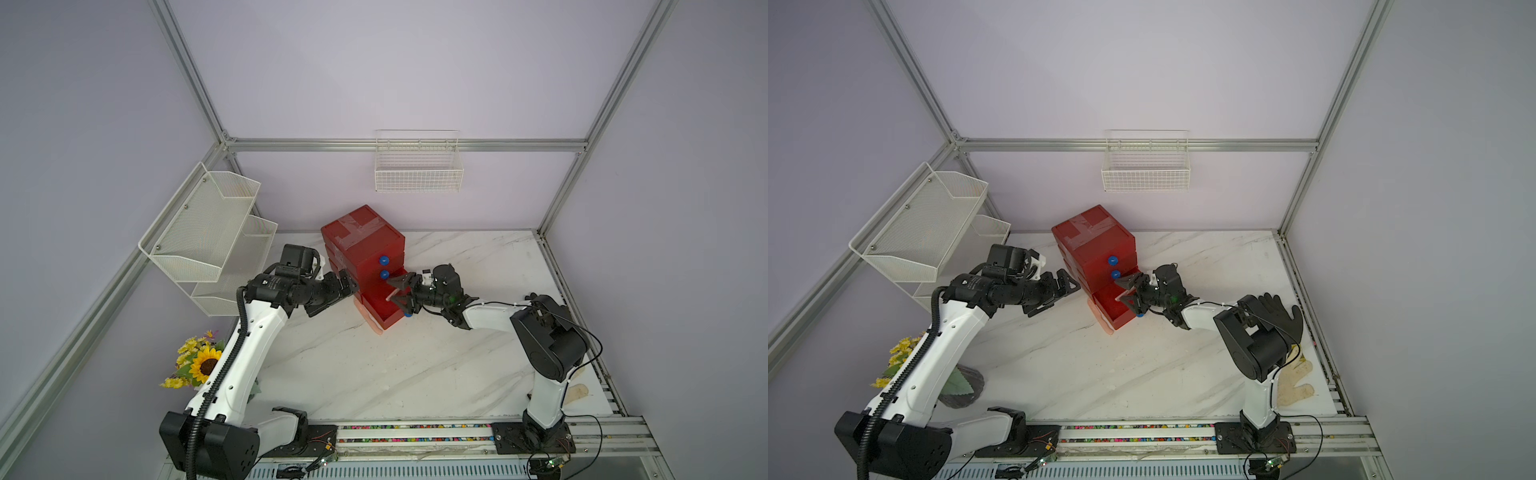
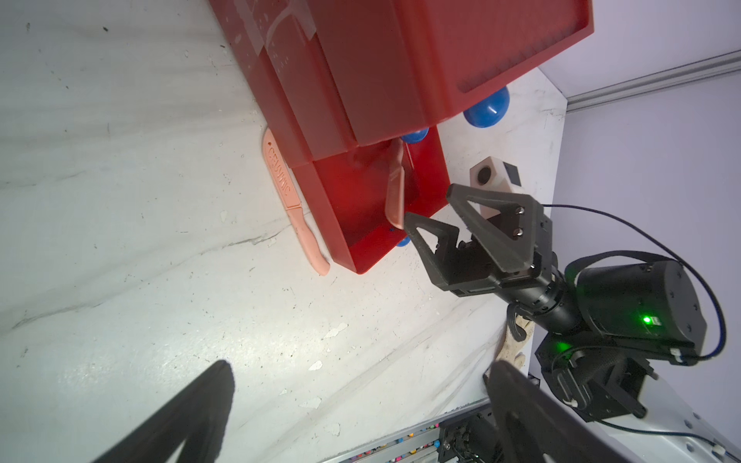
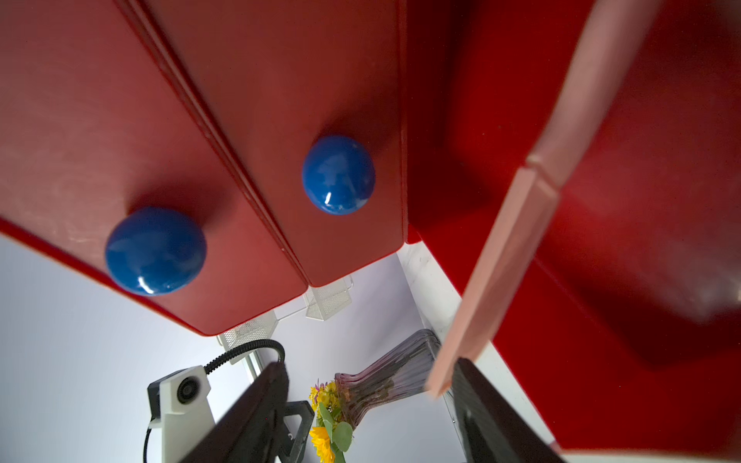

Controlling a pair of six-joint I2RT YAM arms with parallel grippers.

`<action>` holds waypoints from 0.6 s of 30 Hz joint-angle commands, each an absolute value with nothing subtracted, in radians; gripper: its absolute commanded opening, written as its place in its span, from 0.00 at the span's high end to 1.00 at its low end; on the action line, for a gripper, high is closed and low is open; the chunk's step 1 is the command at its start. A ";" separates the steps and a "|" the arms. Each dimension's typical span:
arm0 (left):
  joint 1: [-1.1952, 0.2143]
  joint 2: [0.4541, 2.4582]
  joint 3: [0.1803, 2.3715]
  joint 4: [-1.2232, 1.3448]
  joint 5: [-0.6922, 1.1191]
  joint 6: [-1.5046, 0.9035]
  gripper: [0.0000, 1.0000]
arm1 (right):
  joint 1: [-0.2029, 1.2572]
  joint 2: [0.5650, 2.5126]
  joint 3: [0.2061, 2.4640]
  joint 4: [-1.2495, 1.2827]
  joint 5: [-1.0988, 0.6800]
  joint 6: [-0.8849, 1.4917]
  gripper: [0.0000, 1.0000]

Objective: Place the fruit knives into the drawer by color
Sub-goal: Place the fruit knife in the drawer.

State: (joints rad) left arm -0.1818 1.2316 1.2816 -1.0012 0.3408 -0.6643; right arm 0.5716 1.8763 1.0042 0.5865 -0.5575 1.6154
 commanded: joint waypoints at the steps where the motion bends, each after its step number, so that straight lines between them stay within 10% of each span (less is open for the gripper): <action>1: -0.176 1.207 1.251 -0.961 0.372 -0.683 0.00 | 0.566 1.838 1.008 0.639 -0.544 1.588 0.30; 12: -0.194 1.280 1.099 -0.898 0.342 -0.709 0.03 | 0.566 1.650 0.997 0.432 -0.556 1.344 0.31; 18: -0.196 1.343 0.963 -0.661 0.441 -0.807 0.43 | 0.566 1.527 0.915 0.328 -0.546 1.239 0.35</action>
